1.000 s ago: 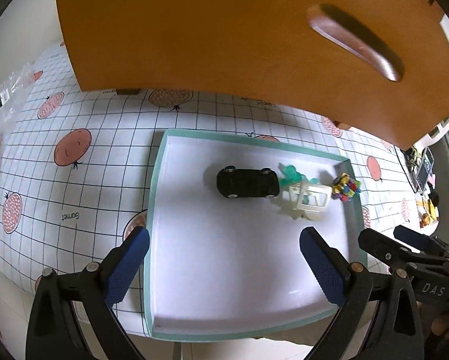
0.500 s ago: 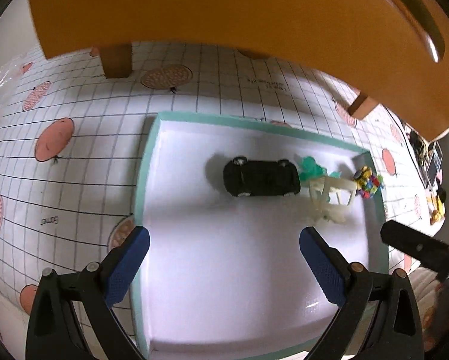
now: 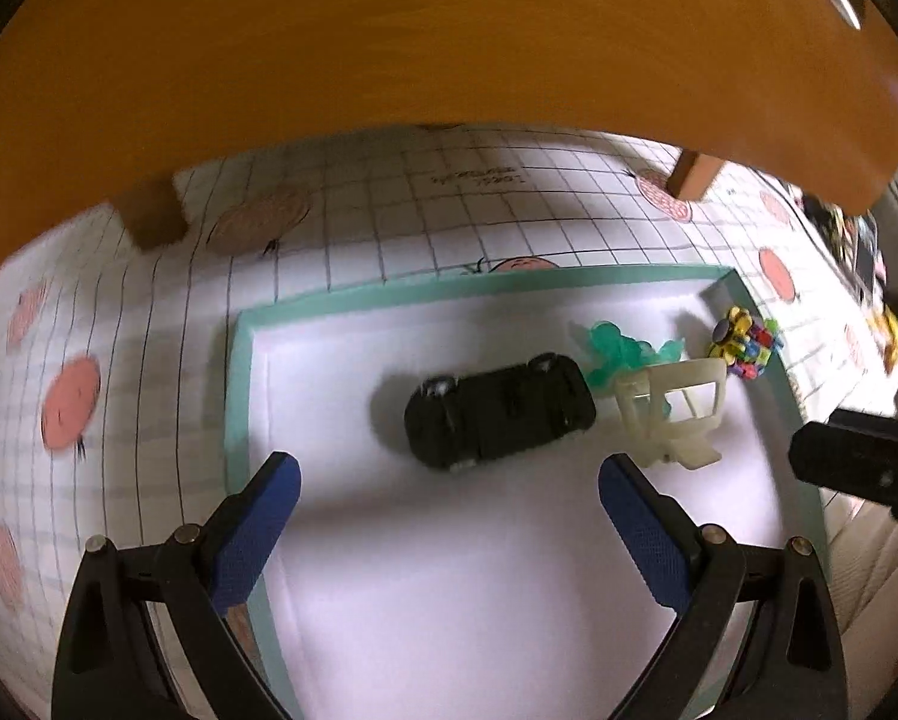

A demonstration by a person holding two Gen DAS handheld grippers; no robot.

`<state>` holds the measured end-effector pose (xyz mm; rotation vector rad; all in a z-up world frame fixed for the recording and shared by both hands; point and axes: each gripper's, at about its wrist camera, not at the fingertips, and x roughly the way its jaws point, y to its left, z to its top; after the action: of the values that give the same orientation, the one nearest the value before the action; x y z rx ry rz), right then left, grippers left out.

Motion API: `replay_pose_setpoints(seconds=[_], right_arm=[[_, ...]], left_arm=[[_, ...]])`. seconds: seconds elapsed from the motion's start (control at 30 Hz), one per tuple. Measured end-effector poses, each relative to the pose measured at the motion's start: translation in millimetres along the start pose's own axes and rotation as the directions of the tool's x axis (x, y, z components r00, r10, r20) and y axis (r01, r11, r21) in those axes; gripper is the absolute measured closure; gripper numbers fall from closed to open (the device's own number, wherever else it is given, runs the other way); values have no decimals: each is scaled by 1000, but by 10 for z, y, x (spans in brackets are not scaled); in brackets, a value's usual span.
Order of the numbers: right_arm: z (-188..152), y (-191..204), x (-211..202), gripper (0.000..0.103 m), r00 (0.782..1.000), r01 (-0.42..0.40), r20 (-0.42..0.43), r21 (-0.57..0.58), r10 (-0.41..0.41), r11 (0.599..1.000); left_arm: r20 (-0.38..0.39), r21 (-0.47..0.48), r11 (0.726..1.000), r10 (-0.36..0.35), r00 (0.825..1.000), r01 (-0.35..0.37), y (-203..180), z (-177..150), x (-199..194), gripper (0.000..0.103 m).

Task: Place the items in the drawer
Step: 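Lower the left tool to the black toy car while the right lowers to the cream plastic holder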

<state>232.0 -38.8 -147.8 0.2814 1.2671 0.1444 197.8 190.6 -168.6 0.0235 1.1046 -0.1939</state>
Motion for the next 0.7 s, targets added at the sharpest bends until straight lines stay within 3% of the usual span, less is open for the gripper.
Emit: replay_pose_setpoints(seconds=[0.23, 0.43, 0.7], right_arm=[[8, -32, 36, 0, 1000, -14, -7, 14, 14, 1000], [2, -44, 43, 0, 1000, -20, -8, 23, 20, 1000], [-7, -81, 48, 0, 999, -30, -10, 41, 30, 999]], left_arm=[[19, 176, 984, -28, 999, 25, -138, 69, 73, 3], [12, 295, 953, -68, 998, 62, -290, 109, 105, 3], [-55, 257, 946, -190, 980, 198, -321, 61, 142, 3]])
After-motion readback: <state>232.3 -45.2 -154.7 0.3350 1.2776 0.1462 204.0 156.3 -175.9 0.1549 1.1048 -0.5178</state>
